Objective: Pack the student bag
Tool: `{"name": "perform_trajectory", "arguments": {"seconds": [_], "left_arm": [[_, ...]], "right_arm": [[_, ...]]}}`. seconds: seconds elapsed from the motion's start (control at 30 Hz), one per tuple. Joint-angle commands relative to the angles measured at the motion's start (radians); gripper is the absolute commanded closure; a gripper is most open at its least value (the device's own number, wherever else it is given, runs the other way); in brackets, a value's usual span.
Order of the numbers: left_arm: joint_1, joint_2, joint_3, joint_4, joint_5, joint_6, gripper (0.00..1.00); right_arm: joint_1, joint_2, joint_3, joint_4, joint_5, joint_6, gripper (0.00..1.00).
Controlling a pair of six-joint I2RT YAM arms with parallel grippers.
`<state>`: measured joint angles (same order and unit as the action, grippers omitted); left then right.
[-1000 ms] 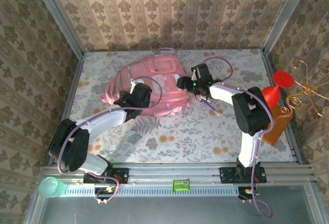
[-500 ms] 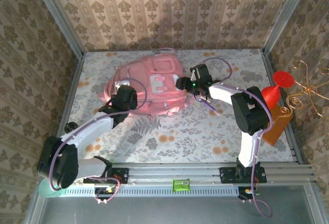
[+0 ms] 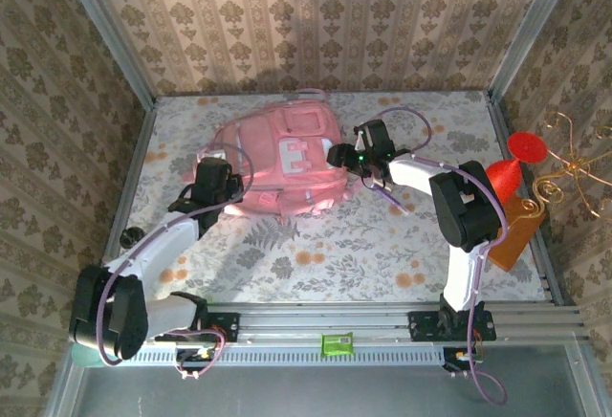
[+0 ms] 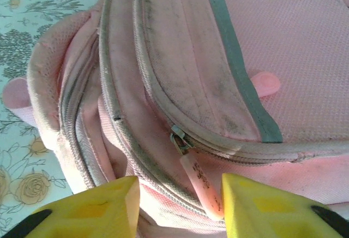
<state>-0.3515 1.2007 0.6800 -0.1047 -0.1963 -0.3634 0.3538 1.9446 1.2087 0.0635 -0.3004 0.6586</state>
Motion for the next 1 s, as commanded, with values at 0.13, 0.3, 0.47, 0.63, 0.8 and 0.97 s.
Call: {"name": "perform_trajectory", "arguments": {"seconds": [0.13, 0.3, 0.47, 0.63, 0.8, 0.97], "left_arm": [[0.040, 0.035, 0.031, 0.000, 0.105, 0.018, 0.64], [0.052, 0.071, 0.064, -0.018, 0.118, 0.029, 0.67], [0.054, 0.099, 0.067, -0.014, 0.117, 0.024, 0.74], [0.054, 0.103, 0.059, -0.004, 0.123, 0.015, 0.82], [0.054, 0.099, 0.061, -0.013, 0.129, 0.031, 0.95], [0.054, 0.063, 0.048, -0.029, 0.196, 0.047, 1.00]], "right_arm": [[0.002, 0.019, -0.018, 0.002, -0.014, 0.012, 0.33], [0.002, 0.023, -0.015, 0.004, -0.018, 0.013, 0.33], [0.002, 0.027, -0.014, 0.004, -0.018, 0.013, 0.33], [-0.002, 0.029, -0.014, 0.001, -0.016, 0.010, 0.32], [-0.010, 0.025, -0.013, -0.003, -0.016, 0.007, 0.32], [-0.031, 0.002, -0.005, -0.043, -0.015, -0.010, 0.32]]}}
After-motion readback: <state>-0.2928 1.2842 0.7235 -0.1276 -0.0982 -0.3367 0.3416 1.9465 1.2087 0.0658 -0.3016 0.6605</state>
